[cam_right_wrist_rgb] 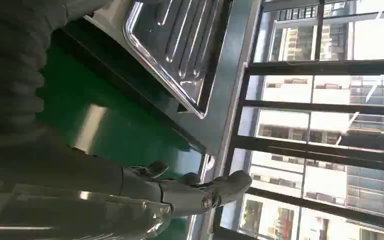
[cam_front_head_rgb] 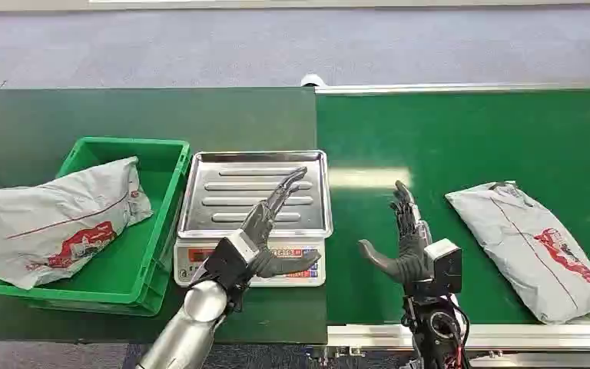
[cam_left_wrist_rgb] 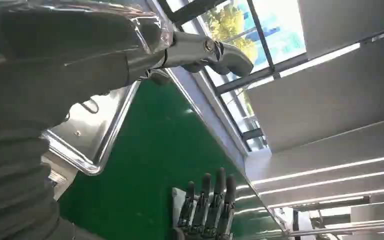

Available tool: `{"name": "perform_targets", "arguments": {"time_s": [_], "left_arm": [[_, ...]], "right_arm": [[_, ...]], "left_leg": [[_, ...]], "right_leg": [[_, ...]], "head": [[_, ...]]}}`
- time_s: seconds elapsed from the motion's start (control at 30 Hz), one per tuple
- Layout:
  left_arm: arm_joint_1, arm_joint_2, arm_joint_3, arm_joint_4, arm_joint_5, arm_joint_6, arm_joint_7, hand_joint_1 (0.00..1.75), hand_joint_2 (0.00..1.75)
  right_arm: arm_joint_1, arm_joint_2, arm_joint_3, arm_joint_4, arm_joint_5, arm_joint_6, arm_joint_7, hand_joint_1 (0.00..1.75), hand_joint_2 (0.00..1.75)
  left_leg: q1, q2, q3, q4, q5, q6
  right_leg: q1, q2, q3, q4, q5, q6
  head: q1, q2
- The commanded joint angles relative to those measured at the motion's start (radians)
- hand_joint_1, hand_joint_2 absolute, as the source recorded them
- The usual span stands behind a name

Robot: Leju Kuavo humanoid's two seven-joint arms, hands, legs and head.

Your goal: Moved the parcel from conveyor to table for the left to box.

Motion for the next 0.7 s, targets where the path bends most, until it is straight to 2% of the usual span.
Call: {"name": "perform_targets", "arguments": {"time_s": [0.03,0.1,0.17,0.3,0.37,0.5,0.57,0.7], "left_arm": [[0.004,0.013,0.012,0.007,-0.006,-0.005,0.005,0.00,1.75],[-0.005,0.013,0.015,0.011,-0.008,-0.005,0.005,0.00,1.75],[-0.011,0.015,0.016,0.009,-0.012,-0.007,0.006,0.00,1.75],[-0.003,0.034,0.016,-0.007,-0.010,-0.003,0.006,0.00,1.75],[0.010,0.040,0.016,-0.021,-0.008,-0.001,0.007,0.00,1.75],[0.015,0.042,0.013,-0.029,-0.007,-0.001,0.007,0.00,1.75],[0.017,0.042,0.012,-0.033,-0.001,0.003,0.010,0.00,1.75],[0.053,0.053,0.015,-0.083,0.010,0.027,0.026,0.00,1.75]], "right_arm": [[-0.035,-0.027,-0.036,0.013,0.059,-0.044,0.011,0.00,1.75],[-0.066,-0.067,-0.051,0.013,0.183,-0.133,0.053,0.00,1.75],[-0.088,-0.100,-0.108,0.022,0.233,-0.129,0.085,0.00,1.75],[-0.134,-0.188,-0.184,0.126,0.463,-0.166,0.200,0.00,1.75],[-0.168,-0.221,-0.229,0.206,0.517,-0.157,0.238,0.00,1.75],[-0.181,-0.219,-0.242,0.236,0.530,-0.159,0.223,0.00,1.75],[-0.195,-0.235,-0.251,0.276,0.621,-0.193,0.293,0.00,1.75],[-0.307,-0.304,-0.290,0.520,0.682,-0.189,0.323,0.00,1.75]], "left_leg": [[0.000,0.002,0.003,-0.001,-0.001,0.000],[0.000,0.001,0.001,-0.001,0.000,0.000],[-0.001,0.000,0.000,0.000,0.000,0.001],[-0.001,-0.001,0.001,0.000,0.001,0.001],[-0.001,0.000,0.002,-0.001,0.000,0.001],[-0.001,0.000,0.002,-0.001,0.000,0.000],[-0.001,-0.002,0.002,-0.001,0.000,0.000],[-0.001,0.000,0.002,0.000,0.000,0.000]], "right_leg": [[0.001,0.001,0.003,-0.002,0.000,-0.001],[0.000,0.000,0.001,-0.001,0.000,-0.001],[0.000,-0.001,0.000,0.000,0.000,0.000],[-0.001,-0.002,0.002,-0.001,0.000,0.000],[-0.001,-0.001,0.003,-0.002,0.001,0.000],[-0.001,0.000,0.003,-0.002,0.001,0.000],[-0.001,-0.001,0.003,-0.001,0.001,0.000],[-0.002,0.001,0.002,-0.001,0.001,0.000]], "head": [[0.000,0.000],[0.000,0.000],[0.000,0.000],[0.000,0.000],[0.000,0.000],[-0.001,0.000],[0.000,0.000],[-0.001,0.000]]}}
